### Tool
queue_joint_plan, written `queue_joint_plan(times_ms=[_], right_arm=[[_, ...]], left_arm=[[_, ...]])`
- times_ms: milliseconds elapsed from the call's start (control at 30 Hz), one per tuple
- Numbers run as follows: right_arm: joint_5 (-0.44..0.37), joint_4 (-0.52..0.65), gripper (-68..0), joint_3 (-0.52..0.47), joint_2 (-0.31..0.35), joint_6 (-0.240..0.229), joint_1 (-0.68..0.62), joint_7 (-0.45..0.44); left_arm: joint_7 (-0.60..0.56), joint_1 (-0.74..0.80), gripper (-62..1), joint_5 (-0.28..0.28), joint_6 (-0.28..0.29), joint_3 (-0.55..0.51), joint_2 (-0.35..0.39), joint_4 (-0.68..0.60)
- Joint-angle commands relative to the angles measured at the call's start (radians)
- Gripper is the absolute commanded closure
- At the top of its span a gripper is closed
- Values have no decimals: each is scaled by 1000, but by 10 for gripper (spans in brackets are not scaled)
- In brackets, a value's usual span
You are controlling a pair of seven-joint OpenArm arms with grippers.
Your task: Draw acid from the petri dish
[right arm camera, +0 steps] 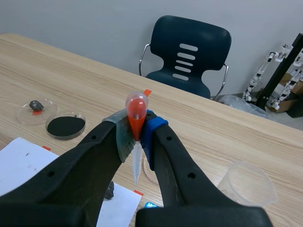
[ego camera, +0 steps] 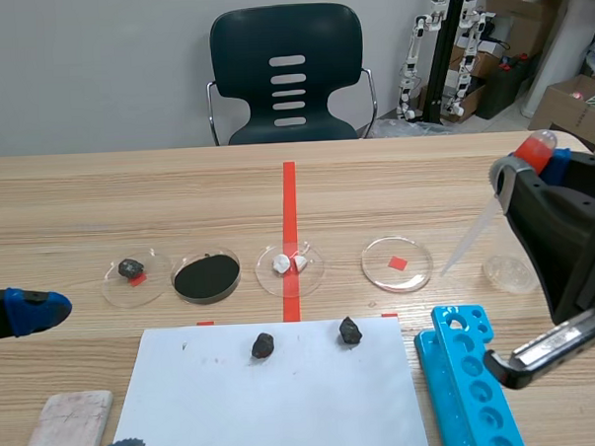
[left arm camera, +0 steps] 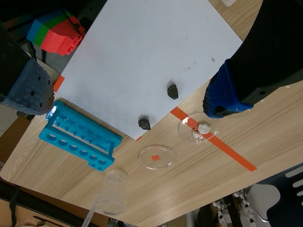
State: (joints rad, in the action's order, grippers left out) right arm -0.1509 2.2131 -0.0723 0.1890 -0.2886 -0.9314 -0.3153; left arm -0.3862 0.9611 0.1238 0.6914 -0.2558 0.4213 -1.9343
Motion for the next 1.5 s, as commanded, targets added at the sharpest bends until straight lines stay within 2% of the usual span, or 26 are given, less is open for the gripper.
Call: queue_joint_plan(times_ms=[0,233,467,633,800,933,1033,1300,1467], right_arm=[[-11,19,-4,-5,7,3,-2,-15],[-11,18,-4,-5,7,4,21,-3],[-11,-6,-4,-5,7,5,120,49],[-11,-66,-4,-5,7,12,209,93],[-11,-145,-4,-5,7,12,301,93],[-18,-198,-4,-5,7,54,380,125],[-18,-235,-4,-5,7,53,435,153],[-18,-338,-4,-5,6,52,547,156],[-19,-407,-4,-5,4,18,599,165]], left_arm=[[-16,5,-623,13,4,7,3,-16],[-16,5,-623,13,4,7,3,-16],[-16,5,-623,13,4,7,3,-16],[-16,5,-623,13,4,7,3,-16],[-16,5,-623,13,4,7,3,-16],[-16,5,-623,13,4,7,3,-16],[-16,5,-623,13,4,7,3,-16],[-16,5,-623,13,4,7,3,-16],[-17,5,-623,13,4,7,3,-16]])
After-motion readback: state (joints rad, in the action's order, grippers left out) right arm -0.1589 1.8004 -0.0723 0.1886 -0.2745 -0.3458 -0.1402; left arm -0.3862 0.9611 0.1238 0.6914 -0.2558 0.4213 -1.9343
